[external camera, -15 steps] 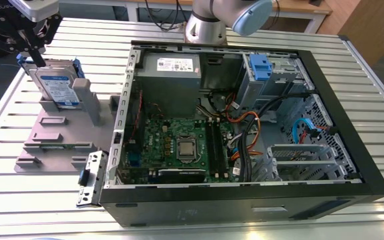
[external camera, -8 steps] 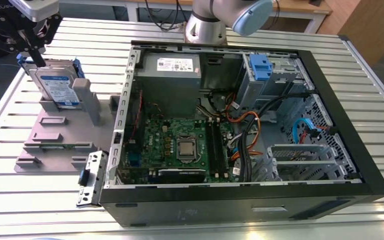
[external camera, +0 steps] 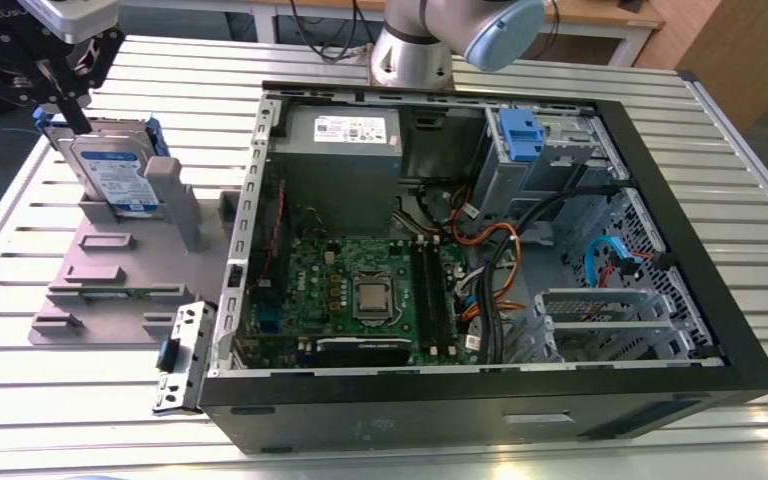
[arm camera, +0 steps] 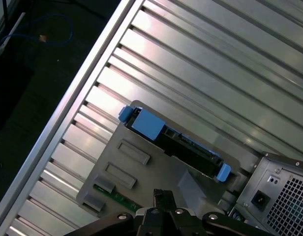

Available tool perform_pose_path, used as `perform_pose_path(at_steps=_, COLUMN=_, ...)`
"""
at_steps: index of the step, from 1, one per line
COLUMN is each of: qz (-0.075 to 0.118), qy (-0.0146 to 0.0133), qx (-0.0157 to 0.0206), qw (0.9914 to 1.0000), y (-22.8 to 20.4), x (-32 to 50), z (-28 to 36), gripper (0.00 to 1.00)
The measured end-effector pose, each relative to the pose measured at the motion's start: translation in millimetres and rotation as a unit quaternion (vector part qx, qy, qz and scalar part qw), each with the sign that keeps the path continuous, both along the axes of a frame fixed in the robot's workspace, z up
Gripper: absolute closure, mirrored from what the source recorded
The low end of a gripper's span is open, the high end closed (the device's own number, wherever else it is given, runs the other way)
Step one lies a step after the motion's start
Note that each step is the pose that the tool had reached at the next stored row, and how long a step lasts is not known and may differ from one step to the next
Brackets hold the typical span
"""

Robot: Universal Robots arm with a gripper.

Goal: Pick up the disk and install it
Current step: 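Pick up the disk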

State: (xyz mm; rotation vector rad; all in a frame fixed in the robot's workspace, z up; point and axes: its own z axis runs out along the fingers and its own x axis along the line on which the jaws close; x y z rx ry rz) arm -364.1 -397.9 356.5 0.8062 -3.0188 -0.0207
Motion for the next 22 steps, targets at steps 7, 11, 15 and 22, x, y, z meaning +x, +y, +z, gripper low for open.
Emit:
perform_pose_path(at_steps=7, qz=0.002, qy=0.0, qx=0.0, qw=1.0, y=0.0, x=0.0, z=0.0, gripper=0.89)
perform_pose_path(at_steps=11, qz=0.003, qy=0.0, qx=0.0, qw=0.99999, y=0.0, x=0.0, z=0.0, gripper=0.89)
perform_pose_path(at_steps=15, qz=0.004, qy=0.0, qx=0.0, qw=0.99999, y=0.0, x=0.0, z=0.0, gripper=0.89)
perform_pose_path(at_steps=22, qz=0.006, qy=0.0, qx=0.0, qw=0.99998, y=0.0, x=0.0, z=0.0, gripper=0.89)
